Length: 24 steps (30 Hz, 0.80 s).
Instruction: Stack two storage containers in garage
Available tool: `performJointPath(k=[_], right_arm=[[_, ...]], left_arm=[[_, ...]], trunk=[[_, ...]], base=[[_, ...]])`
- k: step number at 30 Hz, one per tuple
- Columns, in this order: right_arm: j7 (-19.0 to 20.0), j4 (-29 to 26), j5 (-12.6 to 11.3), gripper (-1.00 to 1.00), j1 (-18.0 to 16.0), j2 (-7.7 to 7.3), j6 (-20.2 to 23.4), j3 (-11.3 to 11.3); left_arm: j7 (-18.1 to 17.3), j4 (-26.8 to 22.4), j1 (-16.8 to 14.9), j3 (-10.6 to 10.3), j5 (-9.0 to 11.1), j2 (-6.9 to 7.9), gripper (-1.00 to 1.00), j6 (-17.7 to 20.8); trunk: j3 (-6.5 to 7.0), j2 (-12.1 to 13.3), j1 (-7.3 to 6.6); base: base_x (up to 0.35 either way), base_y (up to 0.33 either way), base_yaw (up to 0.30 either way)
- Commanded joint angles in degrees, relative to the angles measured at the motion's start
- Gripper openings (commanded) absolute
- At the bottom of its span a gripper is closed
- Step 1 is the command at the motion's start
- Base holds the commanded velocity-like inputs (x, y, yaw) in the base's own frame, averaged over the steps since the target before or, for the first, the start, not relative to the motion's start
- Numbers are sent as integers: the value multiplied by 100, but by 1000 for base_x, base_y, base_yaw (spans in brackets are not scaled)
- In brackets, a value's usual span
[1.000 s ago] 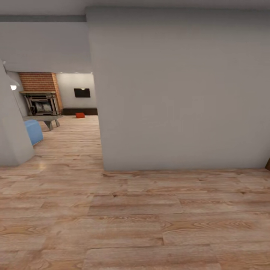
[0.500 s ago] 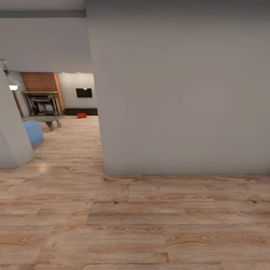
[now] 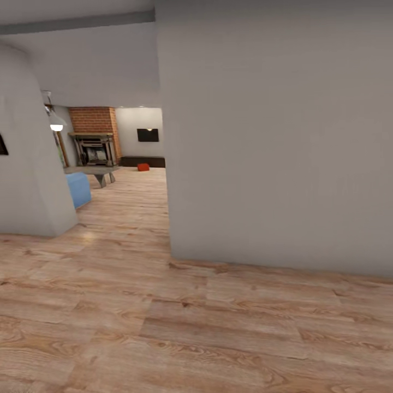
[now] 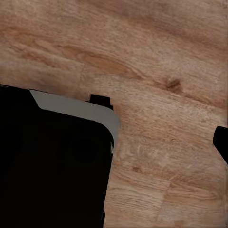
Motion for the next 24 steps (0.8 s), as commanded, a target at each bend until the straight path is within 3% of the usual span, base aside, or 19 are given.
performJointPath(k=[1, 17, 24], right_arm=[[-31, 17, 50, 100, -9, 0, -26, 25], [-65, 17, 58, 100, -10, -1, -31, 25], [-58, 17, 110, 100, -11, -6, -22, 91]], left_arm=[[9, 2, -4, 19, 10, -1, 100, -9], [9, 2, -4, 19, 11, -1, 100, -9], [9, 2, -4, 19, 10, -1, 100, -9]], trunk=[[-7, -4, 4], [-7, -4, 4], [-7, -4, 4]], base=[[325, 0, 275], [325, 0, 276], [325, 0, 59]])
